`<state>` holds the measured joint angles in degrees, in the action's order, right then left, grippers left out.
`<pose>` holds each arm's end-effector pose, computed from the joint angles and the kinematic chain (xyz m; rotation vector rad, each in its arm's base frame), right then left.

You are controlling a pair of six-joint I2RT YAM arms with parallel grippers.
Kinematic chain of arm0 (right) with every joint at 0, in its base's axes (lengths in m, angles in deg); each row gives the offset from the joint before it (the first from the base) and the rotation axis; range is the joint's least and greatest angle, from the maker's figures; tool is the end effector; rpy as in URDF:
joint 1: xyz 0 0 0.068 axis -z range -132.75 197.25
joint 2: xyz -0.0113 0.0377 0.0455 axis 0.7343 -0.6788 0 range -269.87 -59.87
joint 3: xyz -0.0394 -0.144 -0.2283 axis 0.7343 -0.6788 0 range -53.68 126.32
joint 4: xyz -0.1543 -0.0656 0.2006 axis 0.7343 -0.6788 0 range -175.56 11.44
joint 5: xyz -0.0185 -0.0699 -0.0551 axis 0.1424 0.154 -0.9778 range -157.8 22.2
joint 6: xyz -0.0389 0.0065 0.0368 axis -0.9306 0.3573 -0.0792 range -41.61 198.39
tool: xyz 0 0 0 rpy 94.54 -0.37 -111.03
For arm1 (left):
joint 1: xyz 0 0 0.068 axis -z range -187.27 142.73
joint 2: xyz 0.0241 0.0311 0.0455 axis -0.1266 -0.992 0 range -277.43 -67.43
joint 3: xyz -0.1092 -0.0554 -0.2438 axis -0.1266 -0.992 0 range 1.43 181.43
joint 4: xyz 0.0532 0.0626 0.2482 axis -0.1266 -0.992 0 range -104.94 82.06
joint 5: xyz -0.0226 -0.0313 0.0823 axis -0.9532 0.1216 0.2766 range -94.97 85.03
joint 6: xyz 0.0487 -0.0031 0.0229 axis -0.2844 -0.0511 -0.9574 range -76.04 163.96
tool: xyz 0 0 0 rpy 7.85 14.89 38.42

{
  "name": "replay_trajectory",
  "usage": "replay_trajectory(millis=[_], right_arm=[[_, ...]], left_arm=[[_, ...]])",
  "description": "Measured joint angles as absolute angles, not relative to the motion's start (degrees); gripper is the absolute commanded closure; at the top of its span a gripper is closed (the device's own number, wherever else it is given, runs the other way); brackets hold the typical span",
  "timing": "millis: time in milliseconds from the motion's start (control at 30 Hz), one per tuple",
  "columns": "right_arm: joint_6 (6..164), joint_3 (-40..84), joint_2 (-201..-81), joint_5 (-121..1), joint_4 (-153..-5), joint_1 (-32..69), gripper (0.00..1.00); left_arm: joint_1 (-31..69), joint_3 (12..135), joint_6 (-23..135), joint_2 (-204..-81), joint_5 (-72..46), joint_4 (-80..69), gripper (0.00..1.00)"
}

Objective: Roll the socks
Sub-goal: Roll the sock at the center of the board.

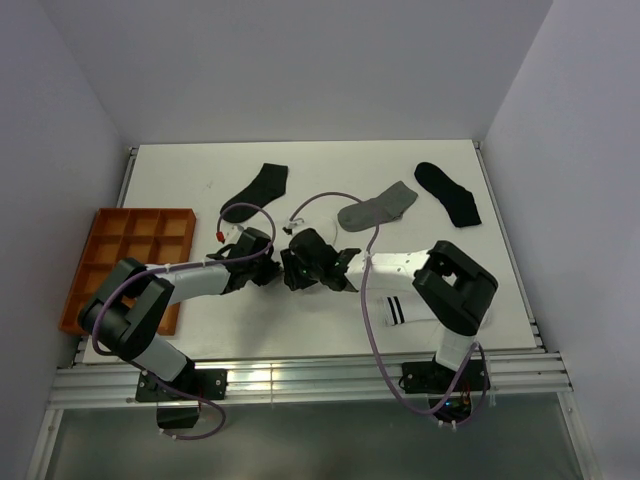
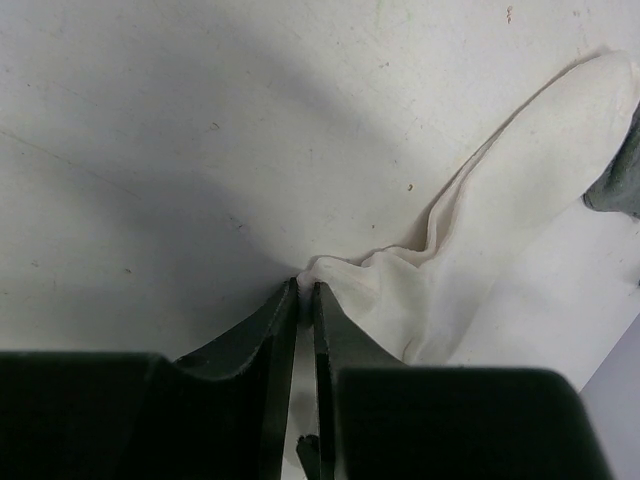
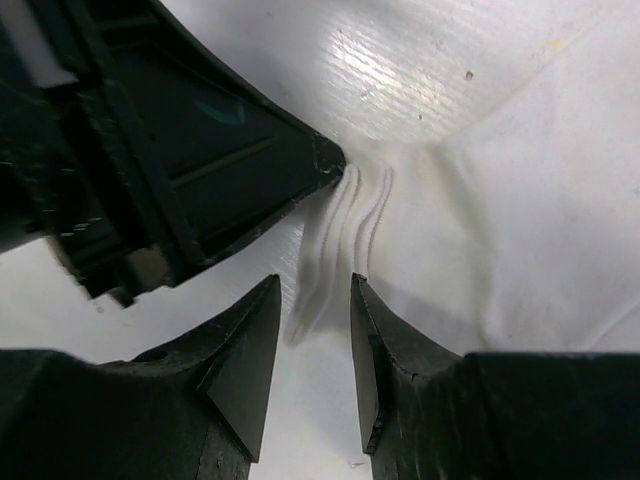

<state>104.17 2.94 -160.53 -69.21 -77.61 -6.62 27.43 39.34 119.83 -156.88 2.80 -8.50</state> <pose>0.2169 0.2956 0.1708 -0.5748 2.3504 0.6495 0.2362 -0.1576 0.1368 -0.9658 2.4001 -0.6297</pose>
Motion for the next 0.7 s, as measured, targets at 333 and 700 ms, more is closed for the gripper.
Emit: replay_trajectory(millis=[333,700], right_arm=[[104.2,2.9,-162.9,-70.6,-77.7,-6.8,0.92],[106.1,1.9,-163.9,-65.6,-74.8,-4.1,1.0]], left_arm=[[27.4,39.5,119.9,-156.9,2.8,-8.7,0.81],[27.5,36.4,120.3,-152.4,3.6,-8.7,0.5]])
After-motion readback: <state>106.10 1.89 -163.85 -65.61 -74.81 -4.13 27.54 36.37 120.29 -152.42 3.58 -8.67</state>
